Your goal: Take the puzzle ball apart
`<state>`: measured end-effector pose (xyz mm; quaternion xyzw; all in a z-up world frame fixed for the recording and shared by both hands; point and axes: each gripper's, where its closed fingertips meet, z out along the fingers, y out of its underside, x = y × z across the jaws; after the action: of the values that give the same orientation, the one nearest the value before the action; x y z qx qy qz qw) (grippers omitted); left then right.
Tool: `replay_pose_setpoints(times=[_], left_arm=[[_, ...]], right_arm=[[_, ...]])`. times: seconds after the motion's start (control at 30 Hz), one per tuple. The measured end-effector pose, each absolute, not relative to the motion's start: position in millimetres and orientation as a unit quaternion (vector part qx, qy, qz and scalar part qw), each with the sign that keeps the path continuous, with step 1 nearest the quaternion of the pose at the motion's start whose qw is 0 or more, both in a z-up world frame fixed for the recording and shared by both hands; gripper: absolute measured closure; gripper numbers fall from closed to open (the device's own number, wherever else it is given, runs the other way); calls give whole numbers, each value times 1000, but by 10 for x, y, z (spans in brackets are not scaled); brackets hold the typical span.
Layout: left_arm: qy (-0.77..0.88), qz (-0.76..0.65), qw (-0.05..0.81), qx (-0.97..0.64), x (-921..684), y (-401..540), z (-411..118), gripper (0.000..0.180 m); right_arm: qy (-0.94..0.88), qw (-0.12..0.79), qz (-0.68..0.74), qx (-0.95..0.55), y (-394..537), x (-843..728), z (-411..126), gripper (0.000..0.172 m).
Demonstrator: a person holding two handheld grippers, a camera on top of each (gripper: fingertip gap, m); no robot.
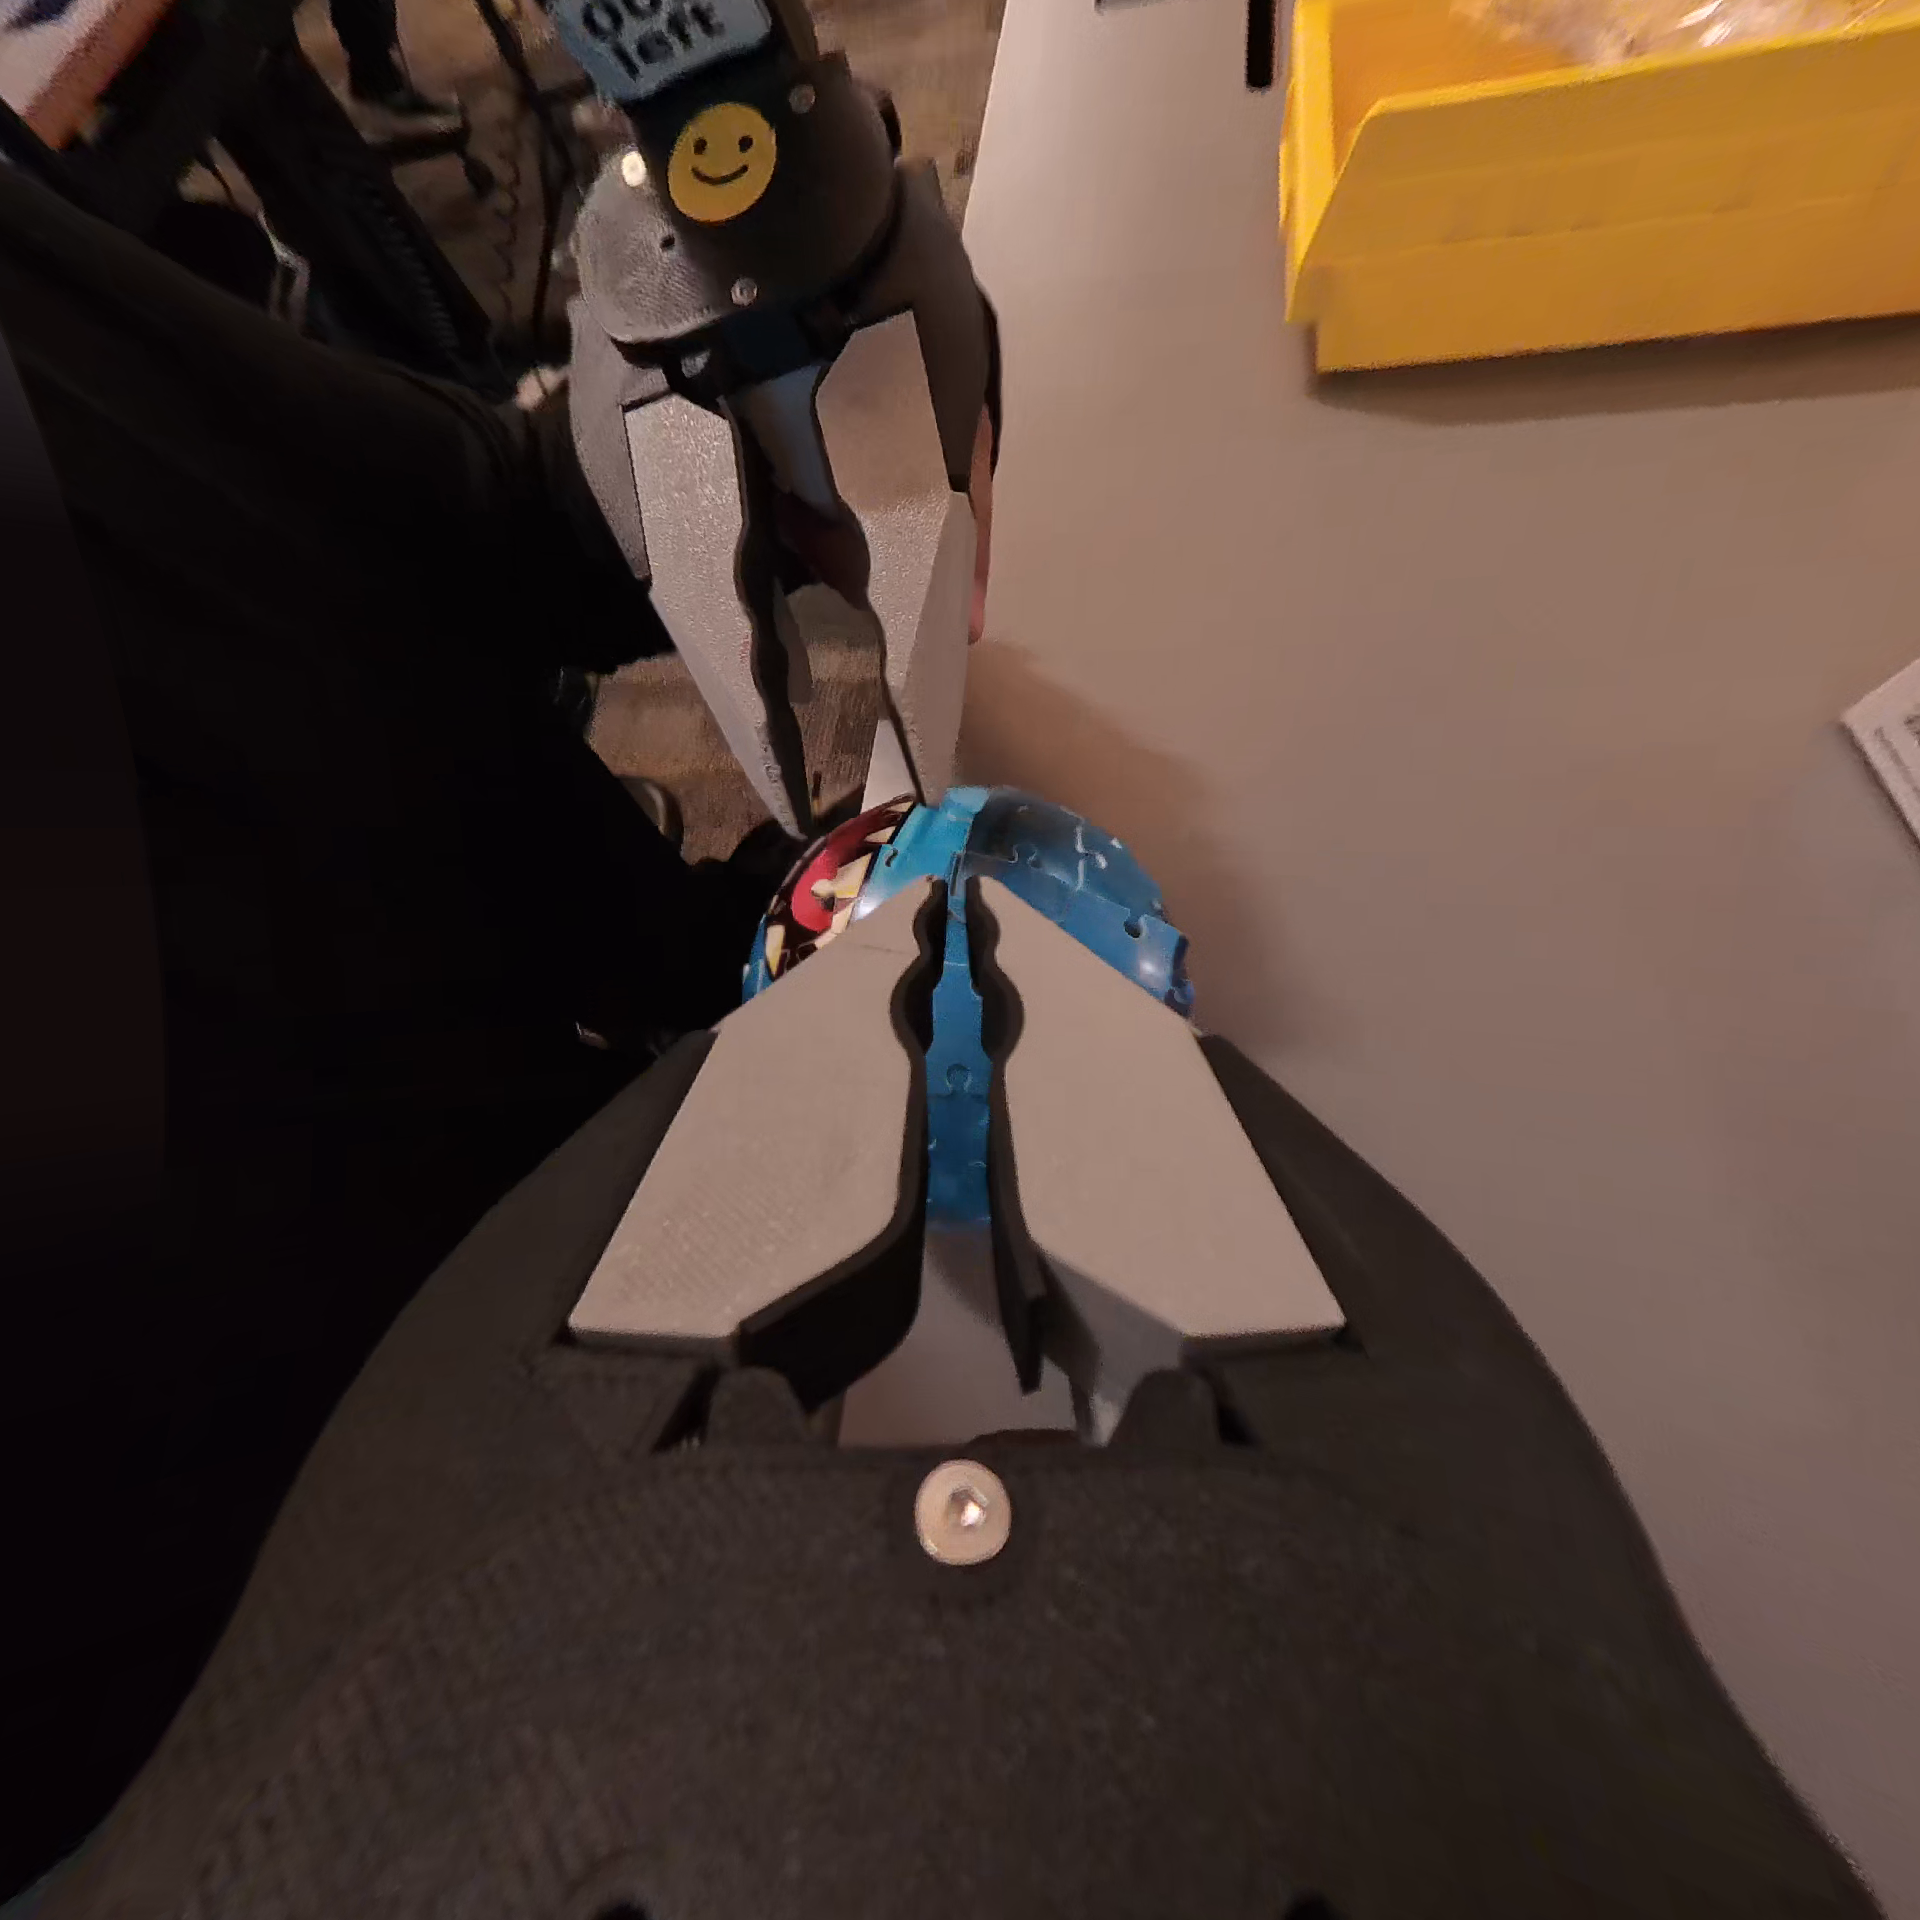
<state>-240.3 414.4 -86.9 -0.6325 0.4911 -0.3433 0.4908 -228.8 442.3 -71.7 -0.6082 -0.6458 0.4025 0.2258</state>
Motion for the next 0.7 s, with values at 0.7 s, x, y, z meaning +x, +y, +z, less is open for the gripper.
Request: replay_pose_setpoints(times=[0.7], left_arm=[[177, -410, 579, -683, -3679, 4488, -1205, 94]], right_arm=[[-429, 415, 474, -647, 5372, -1009, -1322, 129]])
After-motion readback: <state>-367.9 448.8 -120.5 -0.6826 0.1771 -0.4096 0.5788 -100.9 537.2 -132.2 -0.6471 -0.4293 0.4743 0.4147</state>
